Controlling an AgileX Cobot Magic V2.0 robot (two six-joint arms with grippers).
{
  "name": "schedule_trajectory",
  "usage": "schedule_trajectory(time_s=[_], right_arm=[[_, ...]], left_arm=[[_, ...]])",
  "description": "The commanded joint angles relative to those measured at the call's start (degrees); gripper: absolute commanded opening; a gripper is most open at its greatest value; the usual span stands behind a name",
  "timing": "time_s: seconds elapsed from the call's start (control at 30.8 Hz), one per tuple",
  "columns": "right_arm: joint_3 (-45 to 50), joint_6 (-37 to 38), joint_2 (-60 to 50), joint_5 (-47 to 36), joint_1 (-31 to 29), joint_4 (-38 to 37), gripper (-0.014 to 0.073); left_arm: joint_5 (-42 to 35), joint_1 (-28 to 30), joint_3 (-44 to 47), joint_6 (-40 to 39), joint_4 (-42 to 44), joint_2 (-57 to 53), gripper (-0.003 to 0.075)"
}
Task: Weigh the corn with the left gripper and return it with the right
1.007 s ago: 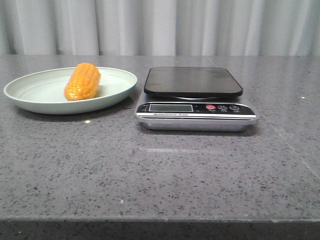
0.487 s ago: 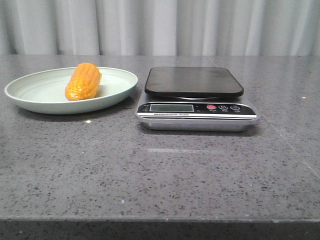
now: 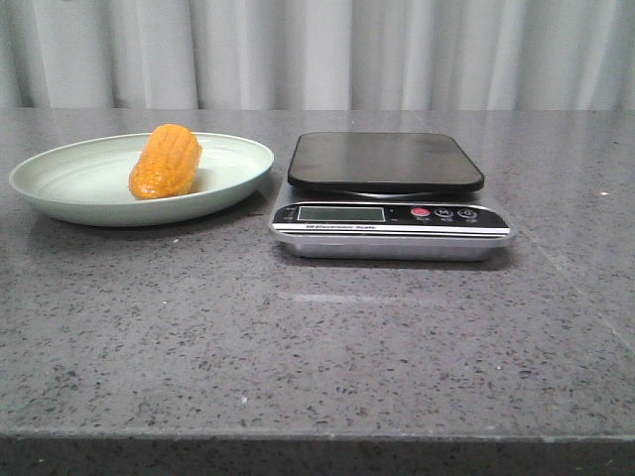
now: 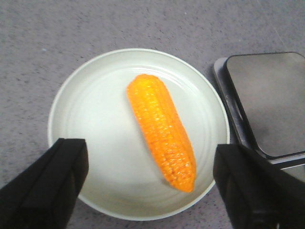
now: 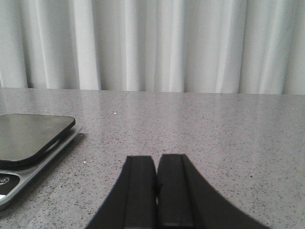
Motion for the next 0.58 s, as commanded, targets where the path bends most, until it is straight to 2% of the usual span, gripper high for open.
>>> schedule_trajectory(time_s=[0.0, 0.23, 0.55], right_arm=[[-0.4, -0.5, -0.7, -4.5, 0.3, -0.1, 0.0150], [-0.4, -0.5, -0.7, -4.5, 0.3, -0.1, 0.0150], [-0.4, -0.5, -0.7, -4.5, 0.3, -0.1, 0.0150]], left_arm=[[0.1, -3.4, -6.1, -7.0, 4.8, 5.2, 0.0598], [8.3, -7.7, -14.3, -17.5, 14.7, 15.8, 0.0598], [10.7, -7.7, -19.2, -20.2, 13.2, 24.4, 0.0598]])
